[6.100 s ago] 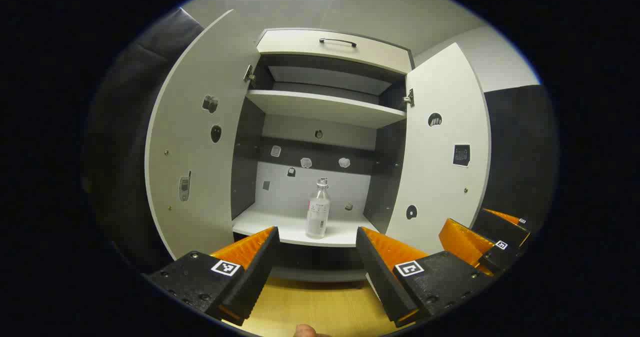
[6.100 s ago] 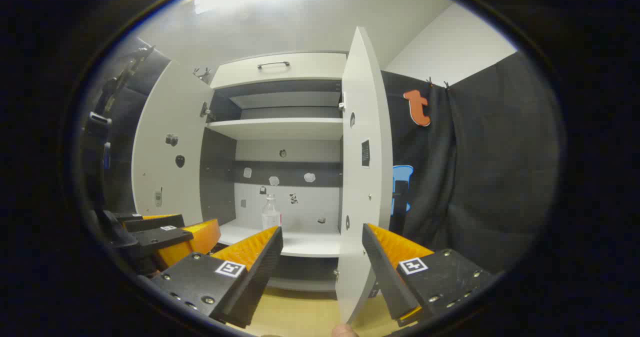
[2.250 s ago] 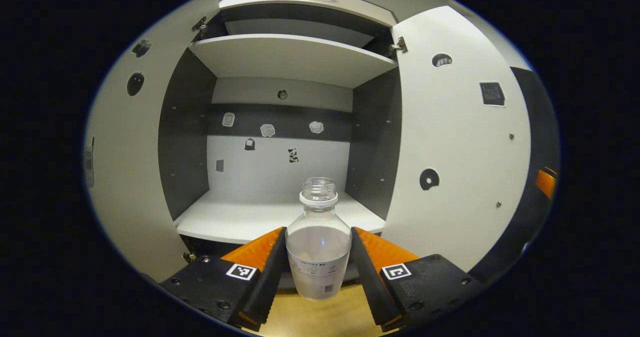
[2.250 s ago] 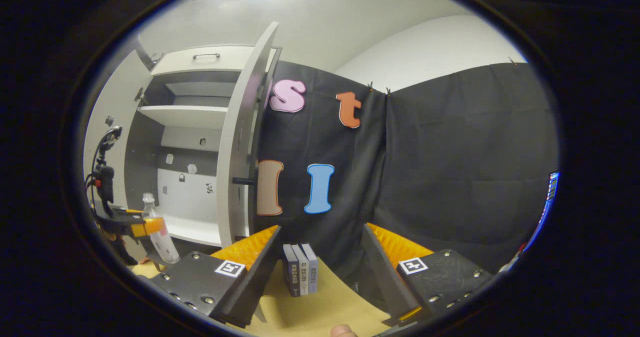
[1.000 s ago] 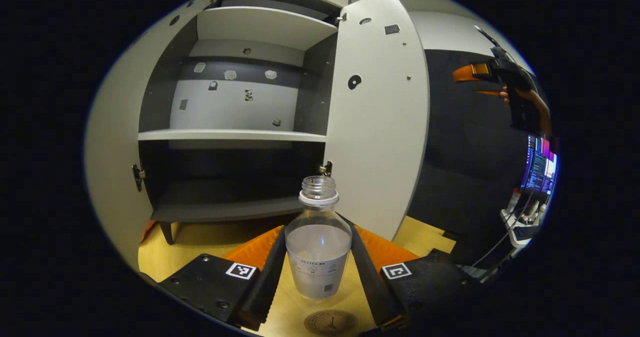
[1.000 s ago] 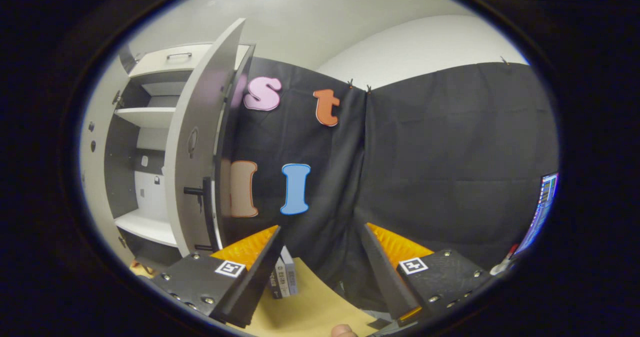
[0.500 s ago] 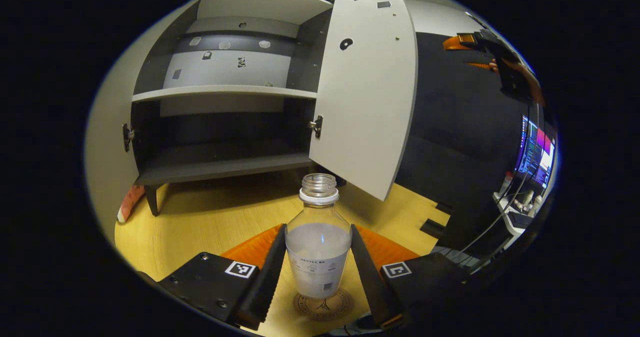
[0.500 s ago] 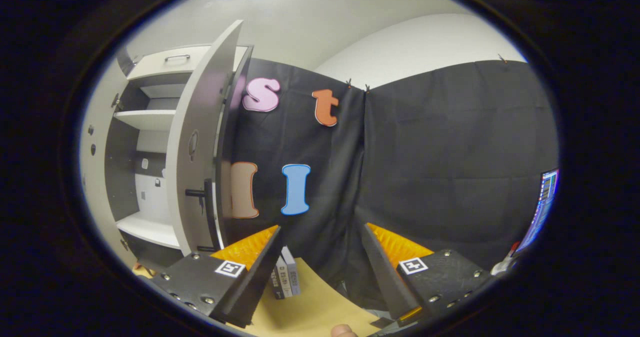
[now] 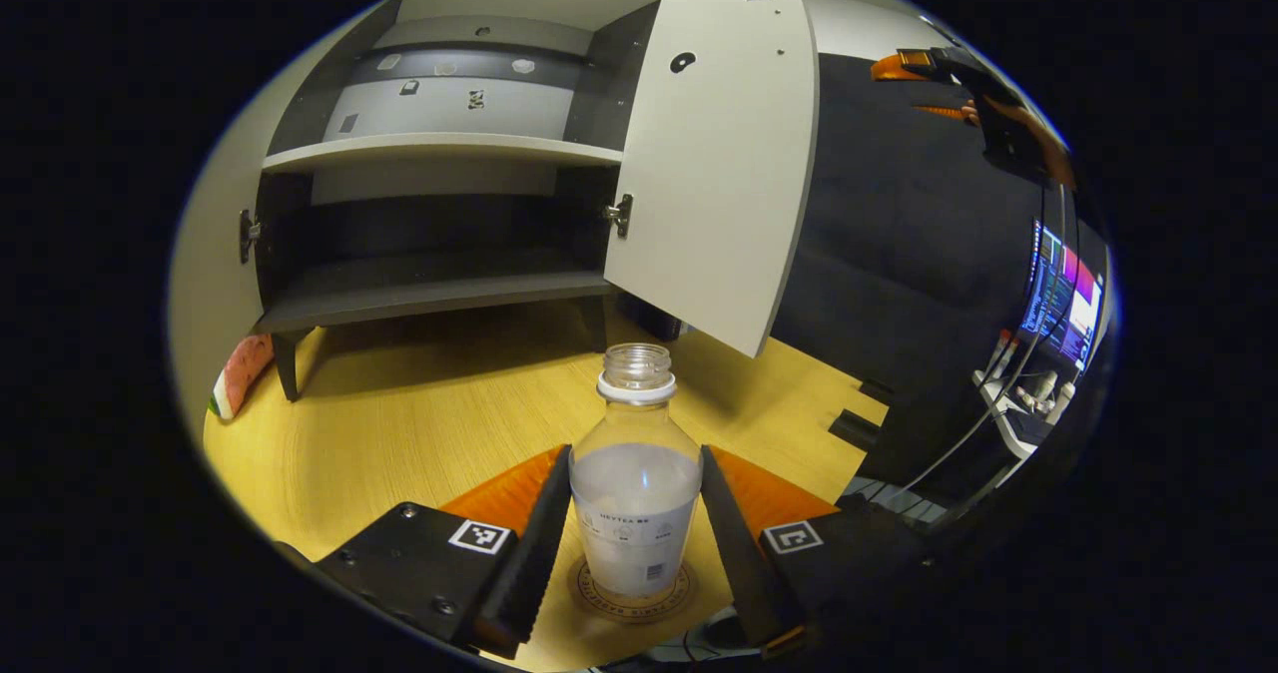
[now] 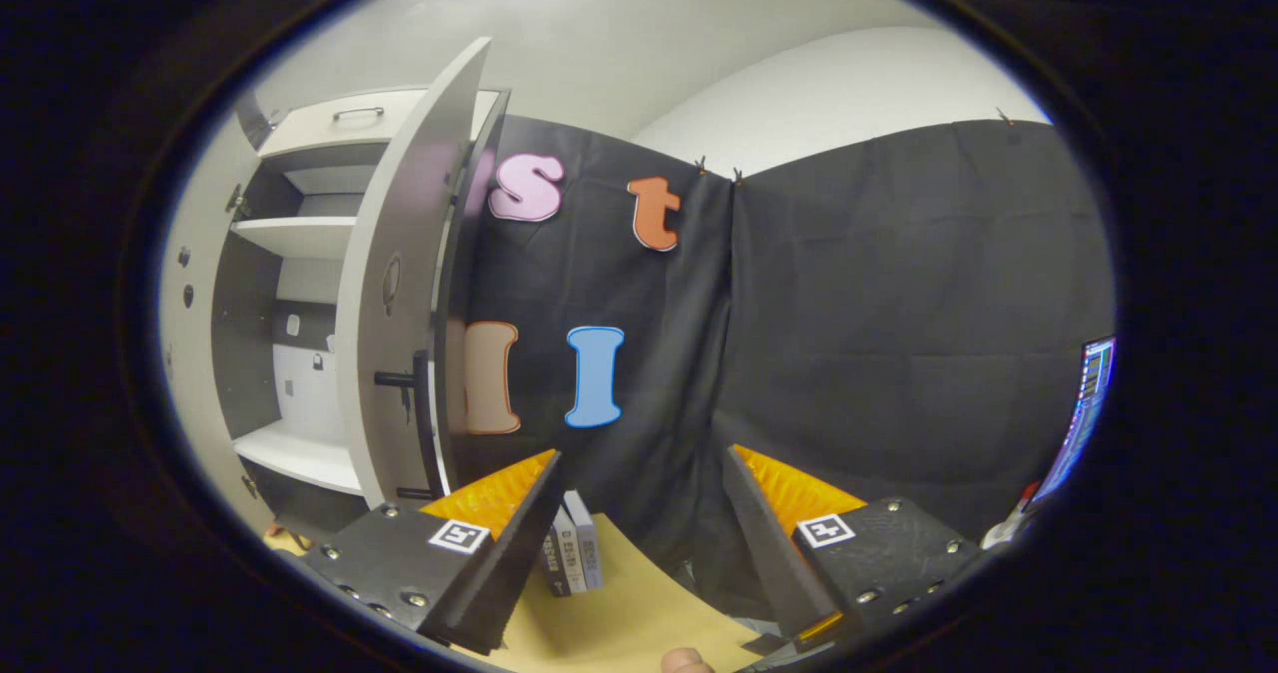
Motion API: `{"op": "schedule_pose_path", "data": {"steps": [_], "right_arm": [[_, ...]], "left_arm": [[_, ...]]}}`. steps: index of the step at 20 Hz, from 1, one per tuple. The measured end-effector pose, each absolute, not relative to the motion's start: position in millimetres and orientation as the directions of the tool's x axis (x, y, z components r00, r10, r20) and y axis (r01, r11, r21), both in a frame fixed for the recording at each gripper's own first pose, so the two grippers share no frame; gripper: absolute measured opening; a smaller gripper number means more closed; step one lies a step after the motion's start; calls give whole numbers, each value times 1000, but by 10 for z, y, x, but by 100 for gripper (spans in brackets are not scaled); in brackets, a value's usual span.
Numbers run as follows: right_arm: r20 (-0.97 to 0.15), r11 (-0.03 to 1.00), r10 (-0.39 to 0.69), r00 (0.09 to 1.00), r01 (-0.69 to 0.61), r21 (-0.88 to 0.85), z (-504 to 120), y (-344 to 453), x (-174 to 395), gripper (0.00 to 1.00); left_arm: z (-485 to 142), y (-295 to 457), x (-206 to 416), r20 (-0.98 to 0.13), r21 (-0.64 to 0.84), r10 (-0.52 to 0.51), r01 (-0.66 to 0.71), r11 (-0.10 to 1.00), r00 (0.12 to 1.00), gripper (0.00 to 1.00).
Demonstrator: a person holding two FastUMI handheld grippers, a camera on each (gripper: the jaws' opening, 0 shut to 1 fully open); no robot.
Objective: Grasp the bottle in the cabinet with the left hand and place it on the coaster, then close the right door with the right hand and the left door with the left hand.
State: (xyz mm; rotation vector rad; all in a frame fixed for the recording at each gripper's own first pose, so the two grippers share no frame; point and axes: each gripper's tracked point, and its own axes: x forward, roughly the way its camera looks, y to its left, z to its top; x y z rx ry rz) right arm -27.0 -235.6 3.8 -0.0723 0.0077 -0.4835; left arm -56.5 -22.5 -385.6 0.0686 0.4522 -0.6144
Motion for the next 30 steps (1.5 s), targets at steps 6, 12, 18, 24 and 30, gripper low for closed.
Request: {"op": "schedule_pose_path", "data": {"steps": [6, 12, 18, 24, 30], "right_arm": [[-1, 885, -461, 887, 460, -64, -16, -2354, -252, 96], [-8, 895, -444, 896, 442, -64, -64, -2293, -172, 96], [-21, 898, -437, 899, 435, -62, -128, -2290, -144, 96], [-27, 896, -443, 896, 441, -56, -181, -2332, -158, 96], [-38, 896, -444, 895, 442, -49, -232, -2338, -147, 96]], "left_arm": [[-3865, -240, -630, -461, -40, -552, 605, 795, 694, 78], [-3986, -177, -799, -525, 8, -516, 610, 793, 677, 81], [-3901, -226, -819, -519, 5, -528, 620, 784, 672, 81], [-3863, -239, -791, -526, 10, -520, 616, 787, 673, 81], [-3846, -239, -784, -536, 16, -512, 615, 788, 671, 81]]}}
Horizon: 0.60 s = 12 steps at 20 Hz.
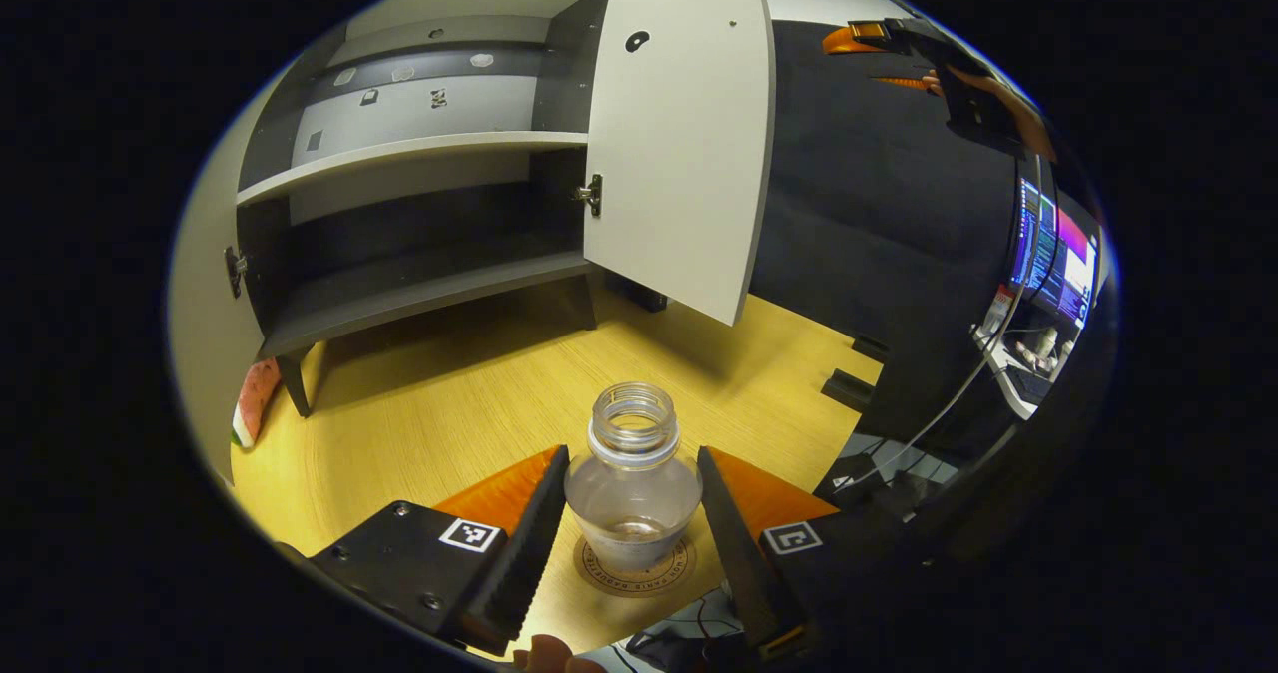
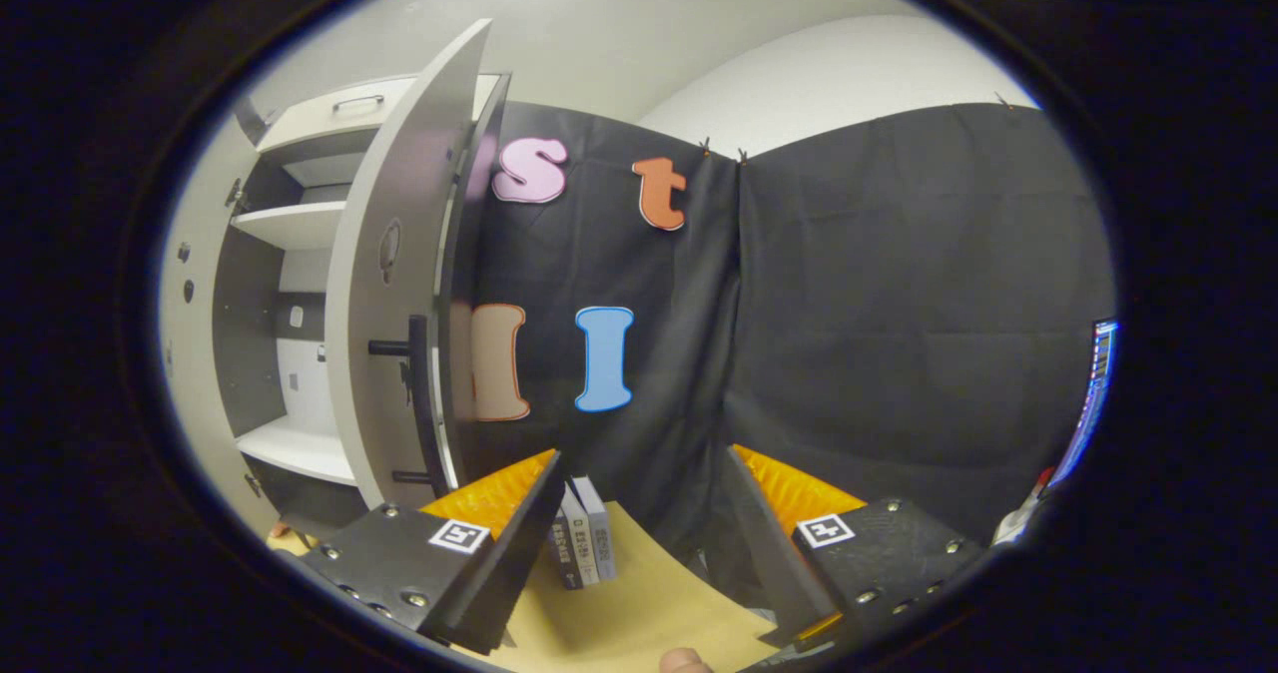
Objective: Grasp the bottle in the cabinet with the left hand and place it on the coaster, then close the right door with the right hand and the left door with the left hand.
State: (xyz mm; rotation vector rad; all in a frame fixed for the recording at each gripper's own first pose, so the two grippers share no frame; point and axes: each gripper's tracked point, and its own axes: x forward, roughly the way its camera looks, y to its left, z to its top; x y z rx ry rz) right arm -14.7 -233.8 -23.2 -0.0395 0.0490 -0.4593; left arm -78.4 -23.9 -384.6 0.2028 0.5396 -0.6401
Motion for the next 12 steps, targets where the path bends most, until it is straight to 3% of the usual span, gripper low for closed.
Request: {"op": "schedule_pose_path", "data": {"steps": [12], "right_arm": [[-62, 897, -441, 895, 439, -45, -312, -2336, -86, 96]], "left_arm": [[-3752, -311, -816, -528, -21, -534, 618, 786, 661, 82]]}}
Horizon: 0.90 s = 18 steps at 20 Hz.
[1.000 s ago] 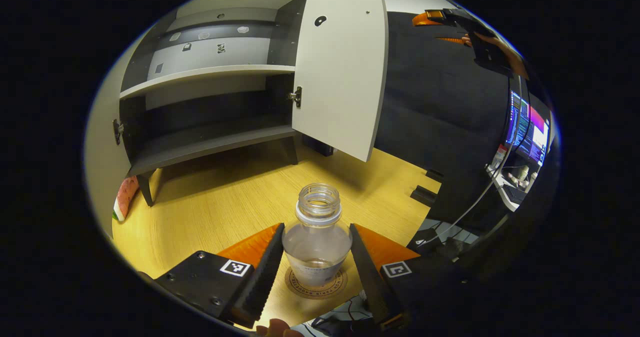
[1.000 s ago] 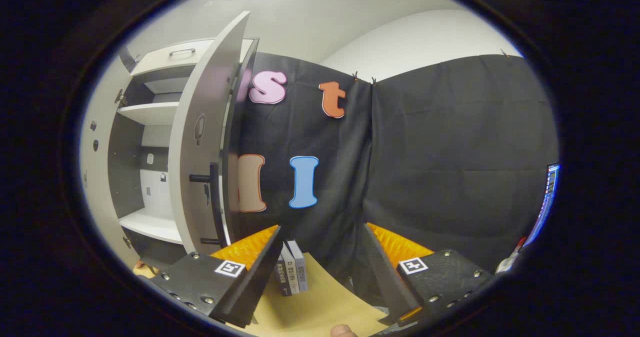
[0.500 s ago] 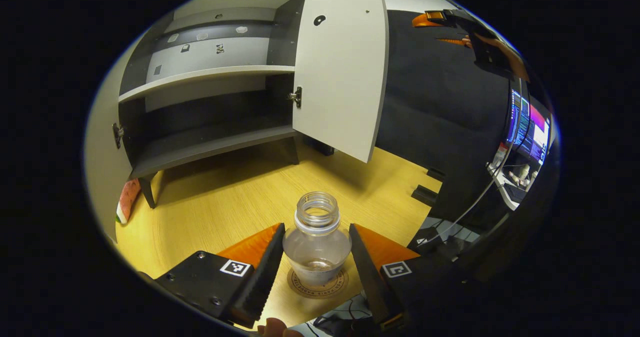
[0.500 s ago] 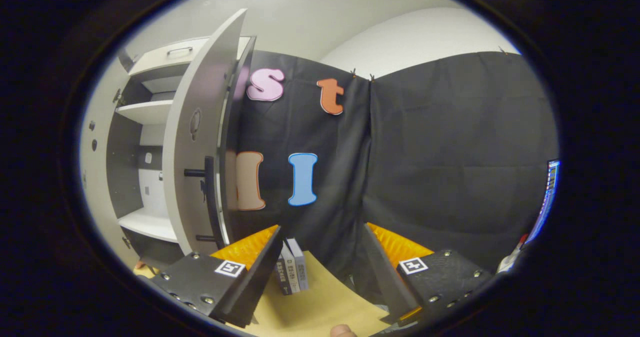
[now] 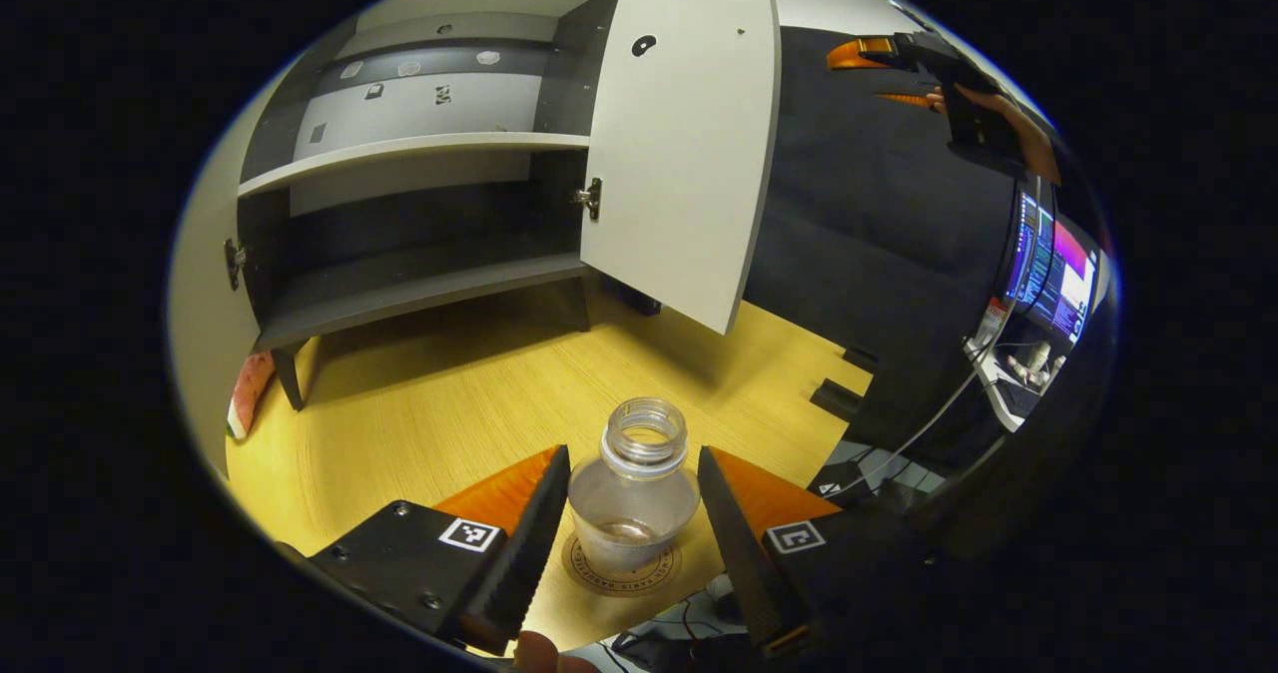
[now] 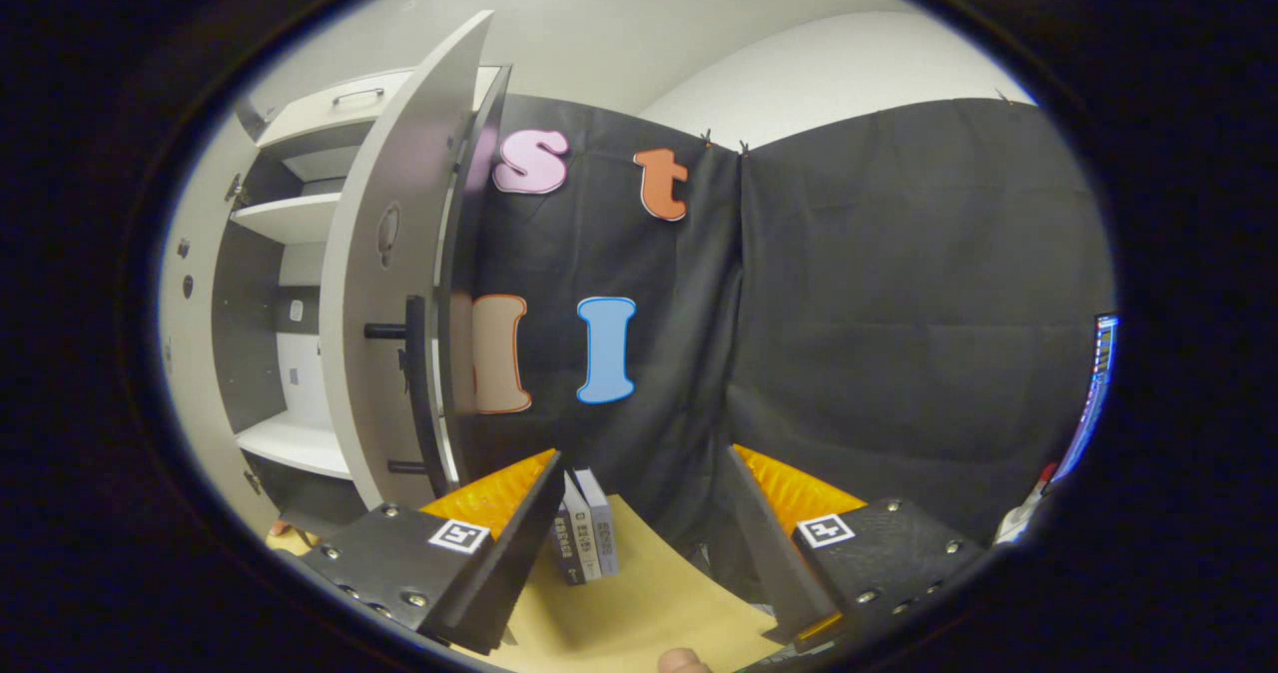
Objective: Grasp the bottle in the cabinet with the left hand and place it on the coaster, then close the right door with the right hand and the left door with the left hand.
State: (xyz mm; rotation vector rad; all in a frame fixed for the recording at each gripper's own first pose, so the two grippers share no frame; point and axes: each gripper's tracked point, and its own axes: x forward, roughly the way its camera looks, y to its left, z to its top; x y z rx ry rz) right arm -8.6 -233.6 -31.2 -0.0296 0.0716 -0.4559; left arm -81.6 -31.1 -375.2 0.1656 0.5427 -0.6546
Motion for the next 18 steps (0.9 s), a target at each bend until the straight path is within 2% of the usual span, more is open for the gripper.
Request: {"op": "schedule_pose_path", "data": {"steps": [12, 18], "right_arm": [[-69, 899, -437, 897, 435, -39, -325, -2314, -95, 96], [-75, 907, -422, 904, 420, -36, -347, -2257, -108, 96]], "left_arm": [[-3323, -390, -768, -450, -25, -565, 623, 782, 692, 82], [-2819, -345, -501, -366, 14, -520, 563, 826, 772, 82]]}}
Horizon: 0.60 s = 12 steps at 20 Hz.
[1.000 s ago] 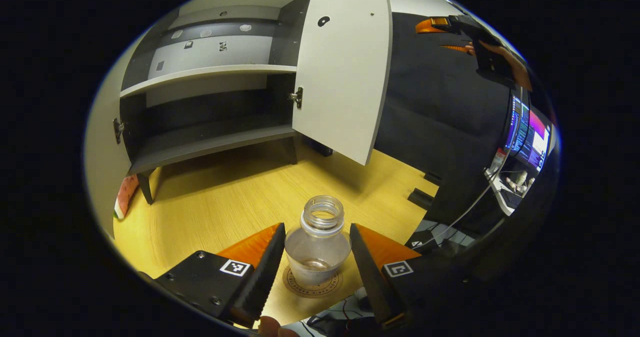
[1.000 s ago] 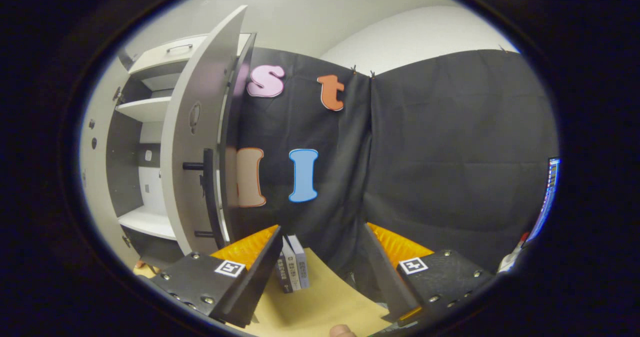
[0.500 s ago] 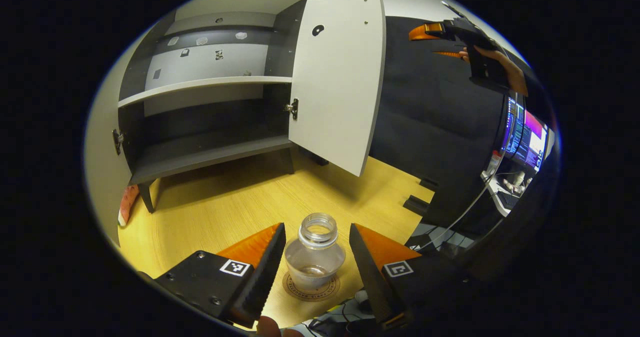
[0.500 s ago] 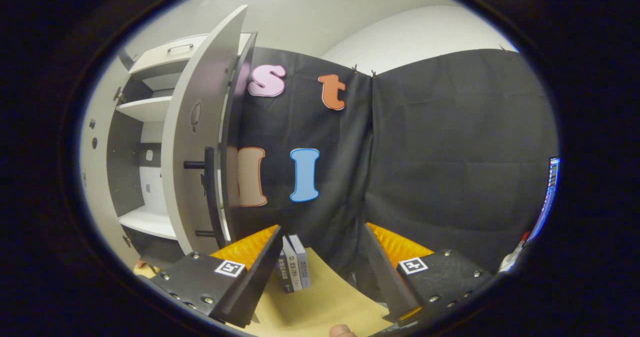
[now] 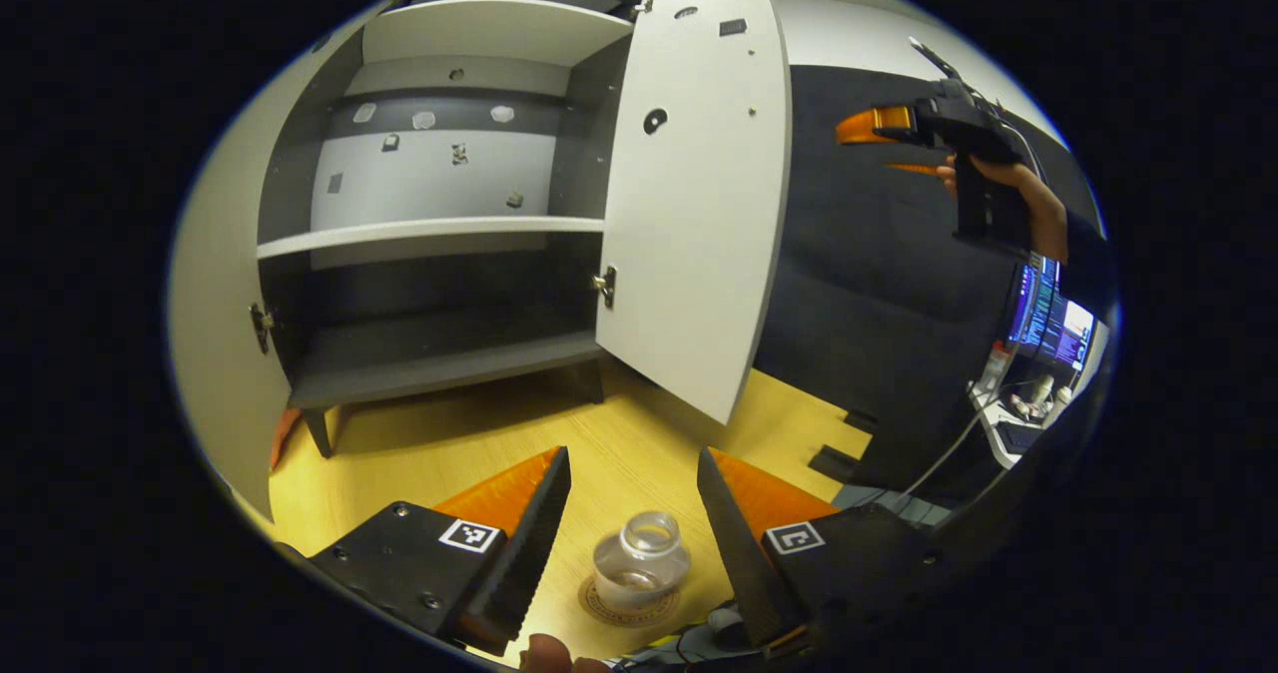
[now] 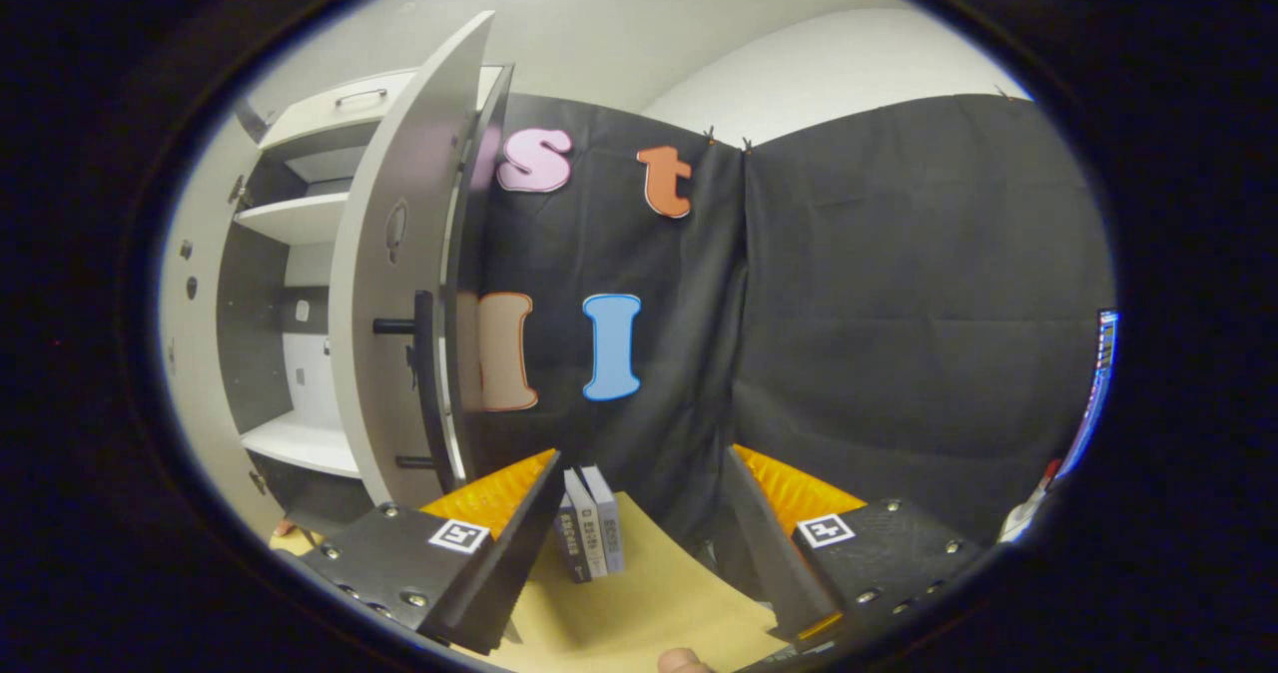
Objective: Grasp the bottle in the cabinet with the left hand and place it on the coaster, then close the right door with the right hand and the left door with the left hand.
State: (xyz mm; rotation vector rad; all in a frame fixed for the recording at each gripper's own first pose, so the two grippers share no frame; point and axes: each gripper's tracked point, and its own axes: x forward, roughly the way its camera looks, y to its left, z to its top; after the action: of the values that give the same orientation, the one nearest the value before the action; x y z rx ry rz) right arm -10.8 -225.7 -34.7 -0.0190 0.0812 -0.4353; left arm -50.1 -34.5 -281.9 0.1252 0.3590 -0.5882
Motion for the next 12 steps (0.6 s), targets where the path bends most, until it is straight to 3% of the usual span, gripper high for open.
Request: {"op": "schedule_pose_path", "data": {"steps": [5, 12], "right_arm": [[-86, 932, -361, 929, 363, 7, -374, -2046, 5, 96], [-75, 978, -203, 976, 206, 29, -390, -1552, 178, 96]], "left_arm": [[-2124, -305, -137, -242, 125, -428, 466, 876, 871, 82], [-1456, -254, 151, -108, 151, -295, 309, 939, 949, 81]]}}
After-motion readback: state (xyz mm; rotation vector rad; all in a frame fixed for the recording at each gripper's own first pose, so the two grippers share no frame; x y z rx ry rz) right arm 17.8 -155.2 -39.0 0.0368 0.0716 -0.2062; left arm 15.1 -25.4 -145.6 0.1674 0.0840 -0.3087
